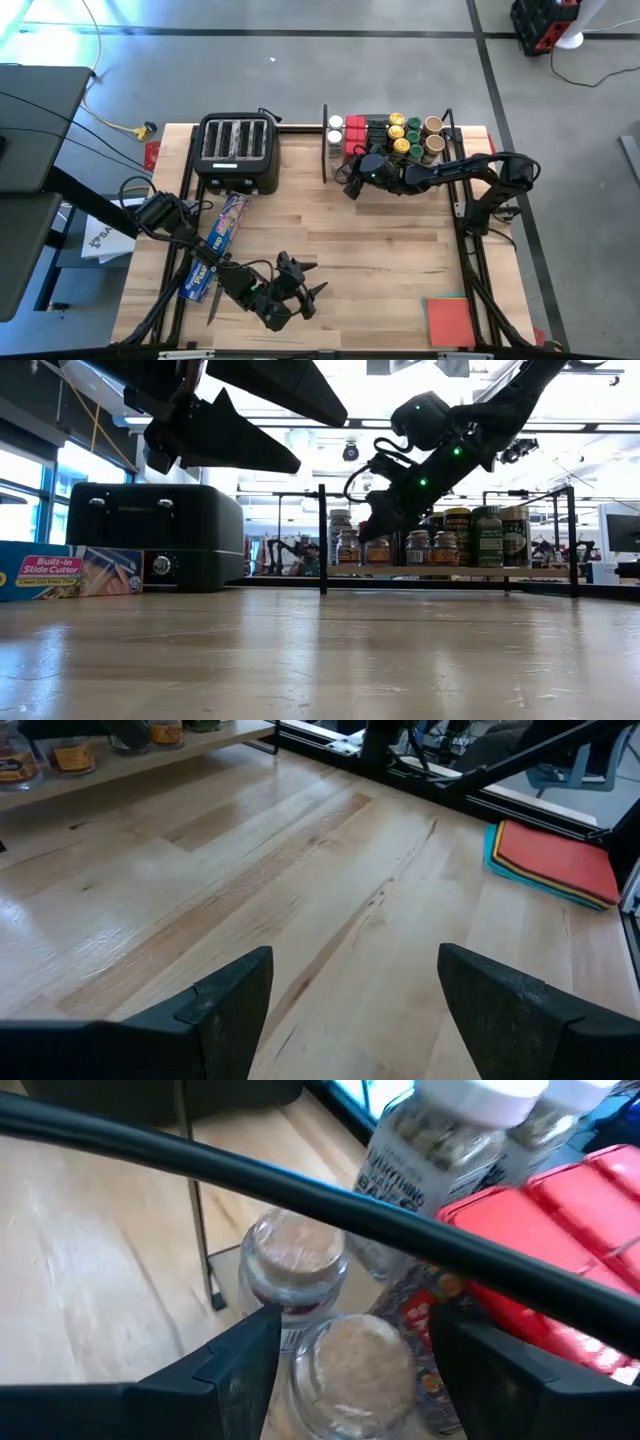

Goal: Shelf spices
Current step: Return to Home Position

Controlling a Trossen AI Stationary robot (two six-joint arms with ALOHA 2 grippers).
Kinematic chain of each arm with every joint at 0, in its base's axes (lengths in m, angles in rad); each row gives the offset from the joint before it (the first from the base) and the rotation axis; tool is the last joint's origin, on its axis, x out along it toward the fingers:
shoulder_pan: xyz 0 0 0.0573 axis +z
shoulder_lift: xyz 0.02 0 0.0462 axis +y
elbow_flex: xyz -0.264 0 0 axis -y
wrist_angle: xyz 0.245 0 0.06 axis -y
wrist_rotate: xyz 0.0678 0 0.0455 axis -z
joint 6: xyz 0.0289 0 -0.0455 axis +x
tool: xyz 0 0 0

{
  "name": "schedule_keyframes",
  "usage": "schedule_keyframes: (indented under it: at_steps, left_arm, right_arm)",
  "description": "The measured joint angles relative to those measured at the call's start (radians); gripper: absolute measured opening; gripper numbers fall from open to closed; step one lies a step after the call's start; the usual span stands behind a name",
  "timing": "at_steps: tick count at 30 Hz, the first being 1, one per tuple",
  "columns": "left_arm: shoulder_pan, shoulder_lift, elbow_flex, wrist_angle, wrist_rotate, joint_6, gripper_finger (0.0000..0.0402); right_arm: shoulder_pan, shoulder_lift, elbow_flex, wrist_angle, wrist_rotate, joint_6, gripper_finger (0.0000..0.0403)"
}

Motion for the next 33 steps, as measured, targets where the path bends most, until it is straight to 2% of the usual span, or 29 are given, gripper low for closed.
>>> schedule_keyframes:
  at_steps: [8, 14, 21, 26, 29, 33]
  left_arm:
    - [0.0, 0.0, 0.0, 0.0, 0.001, 0.0, 0.028]
    - [0.0, 0.0, 0.0, 0.0, 0.002, 0.0, 0.028]
    - [0.0, 0.0, 0.0, 0.006, 0.001, 0.0, 0.028]
    - [0.002, 0.0, 0.0, 0.03, -0.001, -0.003, 0.028]
    - [0.029, 0.0, 0.0, 0.116, 0.066, 0.017, 0.0278]
    - [0.099, 0.0, 0.0, 0.323, 0.24, 0.172, 0.0263]
  right_arm:
    - [0.03, -0.084, 0.0, -0.012, 0.08, -0.03, 0.0247]
    - [0.111, -0.187, 0.0, -0.075, 0.11, -0.079, 0.0248]
    - [0.276, -0.329, 0.0, -0.323, 0.111, -0.068, 0.0248]
    - [0.449, -0.449, 0.0, -0.524, 0.111, 0.063, 0.0248]
    - [0.573, -0.525, 0.0, -0.617, 0.1, 0.17, 0.0248]
    - [0.732, -0.626, 0.0, -0.713, 0.049, 0.282, 0.0248]
